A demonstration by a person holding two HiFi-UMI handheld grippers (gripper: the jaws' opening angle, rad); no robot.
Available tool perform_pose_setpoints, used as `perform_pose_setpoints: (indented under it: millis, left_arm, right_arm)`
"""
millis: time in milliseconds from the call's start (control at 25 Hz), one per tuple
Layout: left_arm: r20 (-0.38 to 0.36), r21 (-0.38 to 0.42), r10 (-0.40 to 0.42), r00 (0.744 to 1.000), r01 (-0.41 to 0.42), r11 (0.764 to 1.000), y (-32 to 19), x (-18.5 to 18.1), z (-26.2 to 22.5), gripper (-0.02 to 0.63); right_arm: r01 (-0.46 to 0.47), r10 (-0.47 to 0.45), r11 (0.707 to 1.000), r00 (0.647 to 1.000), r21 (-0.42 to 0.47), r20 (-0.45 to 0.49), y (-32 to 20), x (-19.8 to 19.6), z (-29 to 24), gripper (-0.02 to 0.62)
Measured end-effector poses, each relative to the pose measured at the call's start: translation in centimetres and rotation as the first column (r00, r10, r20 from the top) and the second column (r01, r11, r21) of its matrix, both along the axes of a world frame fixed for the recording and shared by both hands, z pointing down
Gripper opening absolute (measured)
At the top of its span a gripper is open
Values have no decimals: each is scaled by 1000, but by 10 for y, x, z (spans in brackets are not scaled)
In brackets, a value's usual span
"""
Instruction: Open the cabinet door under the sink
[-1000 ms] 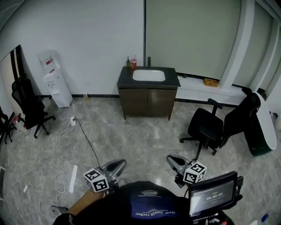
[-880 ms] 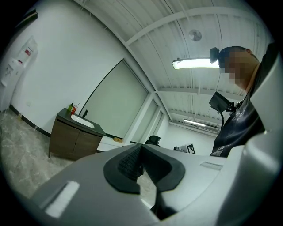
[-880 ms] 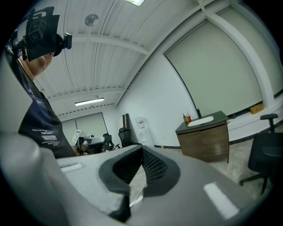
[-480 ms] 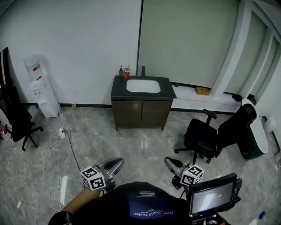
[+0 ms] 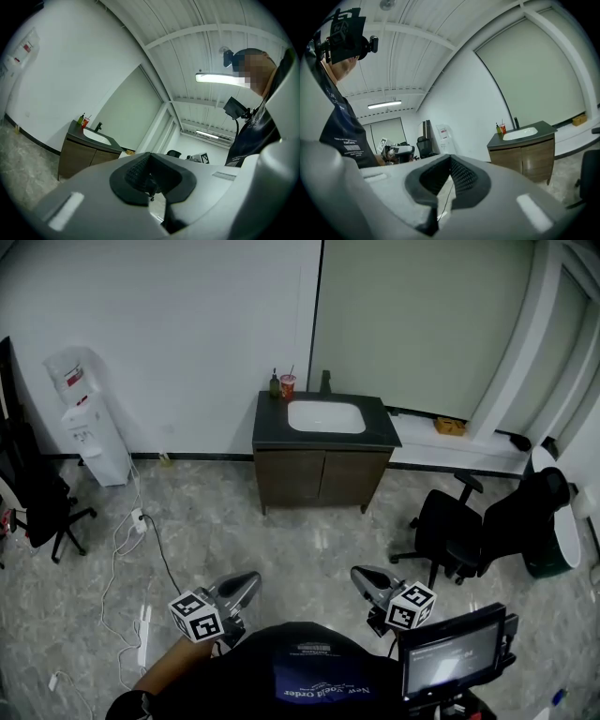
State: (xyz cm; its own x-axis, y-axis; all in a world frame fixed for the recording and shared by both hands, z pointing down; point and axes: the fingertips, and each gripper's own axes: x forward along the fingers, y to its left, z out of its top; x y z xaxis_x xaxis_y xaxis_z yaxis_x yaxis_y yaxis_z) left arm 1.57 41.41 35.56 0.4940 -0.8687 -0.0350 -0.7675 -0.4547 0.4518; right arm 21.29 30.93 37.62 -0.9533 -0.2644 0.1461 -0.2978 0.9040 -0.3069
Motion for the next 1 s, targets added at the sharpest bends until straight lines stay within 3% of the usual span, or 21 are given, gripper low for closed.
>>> perform_pose_setpoints:
  millis: [360,680,1000]
  left_arm:
    - [2,-27,-88,996,88,996,-80,-11,10,0]
    - [15,6,-168,986,168,986,-185,26,-10,0]
    - [36,-7,-208,978,208,978,-258,47,-10,0]
  right_arm:
    - [87,-87,996,996,-10,-1,-95,-19,10,2]
    - [214,-214,977,977,12,3,-214,-11,-8,2]
    - [245,-245,969,969,0,23,-298,4,-3,2]
